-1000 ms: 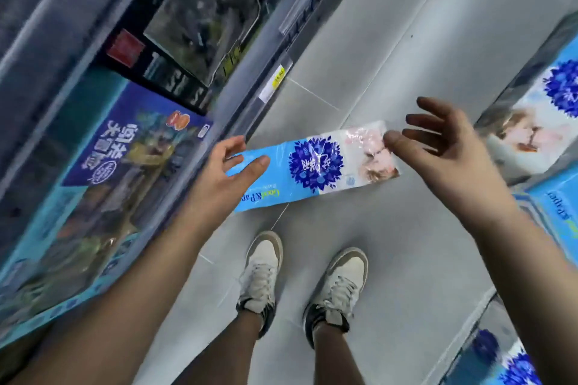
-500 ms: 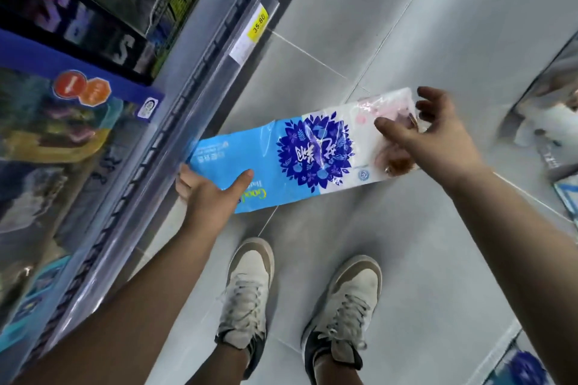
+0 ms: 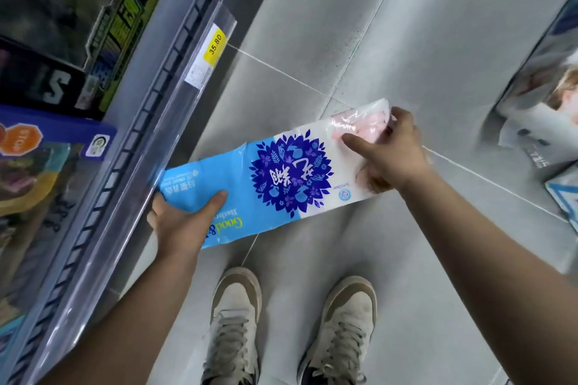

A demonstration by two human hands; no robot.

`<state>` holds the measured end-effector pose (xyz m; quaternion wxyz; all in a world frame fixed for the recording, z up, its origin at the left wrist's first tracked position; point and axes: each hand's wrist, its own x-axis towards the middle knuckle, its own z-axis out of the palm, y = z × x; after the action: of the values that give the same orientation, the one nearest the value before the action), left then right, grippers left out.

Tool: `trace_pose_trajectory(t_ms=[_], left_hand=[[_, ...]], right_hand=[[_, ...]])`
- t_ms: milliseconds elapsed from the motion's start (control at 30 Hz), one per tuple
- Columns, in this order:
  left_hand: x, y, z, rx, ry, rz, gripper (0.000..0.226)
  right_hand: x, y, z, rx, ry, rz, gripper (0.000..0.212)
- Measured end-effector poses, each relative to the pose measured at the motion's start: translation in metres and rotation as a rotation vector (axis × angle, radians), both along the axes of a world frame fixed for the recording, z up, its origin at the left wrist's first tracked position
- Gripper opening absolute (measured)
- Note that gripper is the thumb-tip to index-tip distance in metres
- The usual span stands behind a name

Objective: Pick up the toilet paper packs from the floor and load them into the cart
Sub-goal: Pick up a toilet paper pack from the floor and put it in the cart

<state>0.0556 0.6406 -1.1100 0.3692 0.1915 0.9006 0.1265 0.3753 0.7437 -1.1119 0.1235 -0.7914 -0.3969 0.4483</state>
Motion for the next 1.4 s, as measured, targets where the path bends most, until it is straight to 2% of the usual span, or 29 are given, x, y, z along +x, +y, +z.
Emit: trace_pose_trajectory(t_ms=[67, 233, 333, 500, 633, 733, 867, 1033, 1167, 1233, 1400], left_hand=[[0.002, 0.002, 0.000, 0.041, -0.011, -0.029, 0.117], [0.008, 0.019, -0.009, 0.109, -0.093, -0.141, 0.100], [0.020, 0.032, -0.004, 0.124, -0.142, -0.186, 0.091], [0.039, 0.049, -0.002, 0.150, -0.154, -0.292, 0.088], [0.045, 0.064, -0.004, 0.152, -0.124, -0.368, 0.074], [0.049, 0.079, -0.009, 0.144, -0.107, -0.385, 0.083], [0.048, 0.099, -0.015, 0.044, -0.079, -0.372, 0.095], [0.040, 0.106, -0.016, 0.047, -0.316, -0.234, 0.109], [0.048, 0.109, -0.011, 0.079, -0.340, -0.187, 0.091], [0.053, 0.110, -0.011, 0.111, -0.334, -0.174, 0.082], [0.061, 0.121, -0.008, 0.210, -0.357, -0.195, 0.092]], right_hand=[[0.002, -0.006, -0.004, 0.007, -0.028, -0.033, 0.104], [0.022, -0.025, -0.007, 0.012, -0.130, -0.115, 0.106], [0.038, -0.034, -0.005, -0.010, -0.117, -0.169, 0.106], [0.059, -0.047, -0.003, -0.021, -0.115, -0.288, 0.100], [0.080, -0.048, -0.008, -0.026, -0.090, -0.378, 0.119], [0.096, -0.047, -0.017, -0.046, -0.043, -0.395, 0.125], [0.096, -0.042, -0.012, -0.071, 0.030, -0.415, 0.106], [0.099, -0.038, -0.018, -0.086, 0.085, -0.433, 0.094], [0.099, -0.040, -0.018, -0.036, 0.109, -0.474, 0.075], [0.103, -0.040, -0.018, -0.014, 0.109, -0.488, 0.073], [0.110, -0.042, -0.009, 0.085, 0.129, -0.545, 0.072]])
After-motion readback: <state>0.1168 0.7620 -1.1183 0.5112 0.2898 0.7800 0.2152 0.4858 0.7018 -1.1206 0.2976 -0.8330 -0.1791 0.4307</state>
